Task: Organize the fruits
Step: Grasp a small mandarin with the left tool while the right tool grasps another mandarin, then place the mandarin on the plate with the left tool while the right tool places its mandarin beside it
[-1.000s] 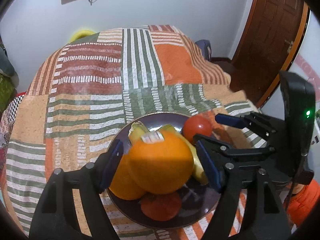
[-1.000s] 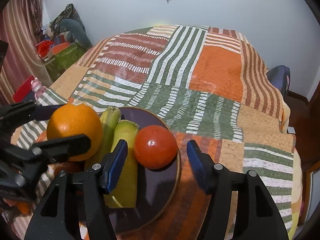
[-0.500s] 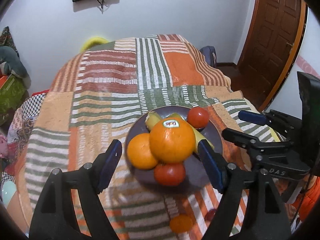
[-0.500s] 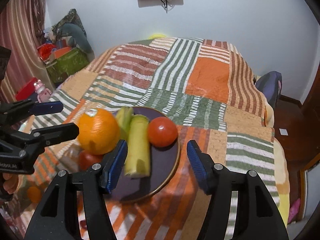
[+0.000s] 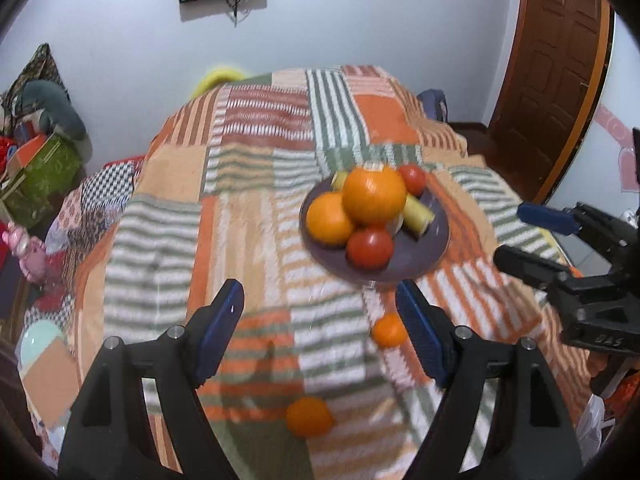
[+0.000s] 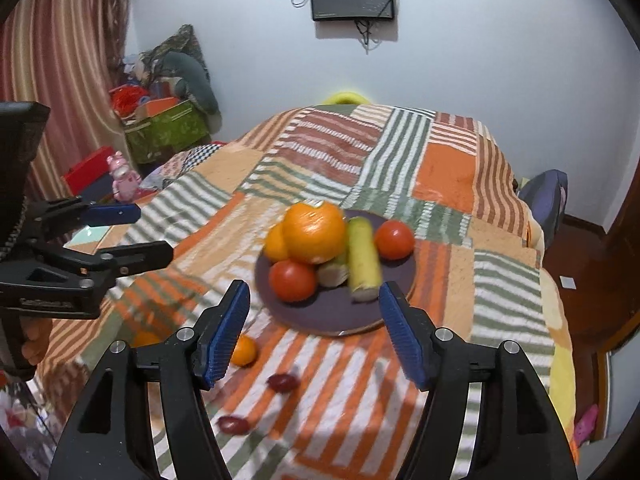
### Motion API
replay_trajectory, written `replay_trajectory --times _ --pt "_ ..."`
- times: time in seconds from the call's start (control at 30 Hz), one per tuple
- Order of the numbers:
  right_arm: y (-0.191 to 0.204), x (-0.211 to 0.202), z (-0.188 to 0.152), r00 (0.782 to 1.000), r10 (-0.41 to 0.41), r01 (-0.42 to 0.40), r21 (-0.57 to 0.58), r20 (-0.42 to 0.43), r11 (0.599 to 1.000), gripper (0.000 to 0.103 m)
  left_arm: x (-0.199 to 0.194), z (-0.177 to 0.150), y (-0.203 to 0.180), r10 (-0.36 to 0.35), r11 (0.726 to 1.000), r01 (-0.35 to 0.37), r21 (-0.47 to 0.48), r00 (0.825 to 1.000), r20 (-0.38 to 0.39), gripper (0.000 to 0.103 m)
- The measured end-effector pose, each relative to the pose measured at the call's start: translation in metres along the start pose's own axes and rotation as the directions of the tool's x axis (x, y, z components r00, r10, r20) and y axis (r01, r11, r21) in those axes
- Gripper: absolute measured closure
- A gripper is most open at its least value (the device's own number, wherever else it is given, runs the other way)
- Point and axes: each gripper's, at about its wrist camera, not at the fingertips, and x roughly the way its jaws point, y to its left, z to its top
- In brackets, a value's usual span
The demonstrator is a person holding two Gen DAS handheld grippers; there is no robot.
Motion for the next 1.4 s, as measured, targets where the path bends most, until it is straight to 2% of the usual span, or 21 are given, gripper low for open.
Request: replay_trajectory --times 0.17,0.33,0.57,0.7,0.77,0.87,1.07,1.13,1.4 --pt "0.015 -0.001 -0.014 1.000 0.010 -0.010 0.005 -0.016 1.000 0.039 -0.004 -0.028 0.013 0.003 1.000 -0.003 -0.028 1.000 -0.026 0.025" --pt "0.023 0.010 -0.025 0.999 0.022 -0.021 0.030 -0.049 0.999 0.039 0.002 -0.049 0.022 -0.027 0.999 0.024 -0.048 0.997 -0.067 0.025" --pt "0.036 0.028 -0.036 0.995 0.036 -0.034 0.022 -0.094 0.999 0.039 0.016 -0.074 0.024 -0.024 0.999 0.020 -0.039 0.994 -0.105 0.025" --pt "0.043 0.042 -0.041 0.990 0.063 -0.061 0.014 -0.125 0.998 0.042 0.025 -0.084 0.022 -0.046 0.999 0.043 -0.030 0.991 -0.128 0.026" --pt "0.045 0.052 -0.042 0.986 0.076 -0.075 0.011 -0.145 0.997 0.051 0.030 -0.088 0.020 -0.052 0.999 0.050 -0.020 0.989 -0.137 0.030" --pt "0.048 0.067 -0.044 0.979 0.094 -0.094 0.010 -0.178 0.996 0.057 0.036 -0.093 0.019 -0.071 0.997 0.068 -0.020 0.986 -0.152 0.036" --pt "0.051 0.085 -0.045 0.965 0.115 -0.117 0.006 -0.237 0.993 0.065 0.046 -0.097 0.020 -0.108 0.994 0.104 -0.035 0.978 -0.177 0.053" --pt "0.051 0.088 -0.044 0.962 0.113 -0.116 0.003 -0.247 0.993 0.065 0.048 -0.097 0.020 -0.112 0.994 0.107 -0.038 0.977 -0.180 0.063" --pt "0.057 0.102 -0.045 0.948 0.105 -0.120 -0.031 -0.300 0.992 0.069 0.049 -0.092 0.020 -0.110 0.994 0.105 -0.040 0.978 -0.178 0.065"
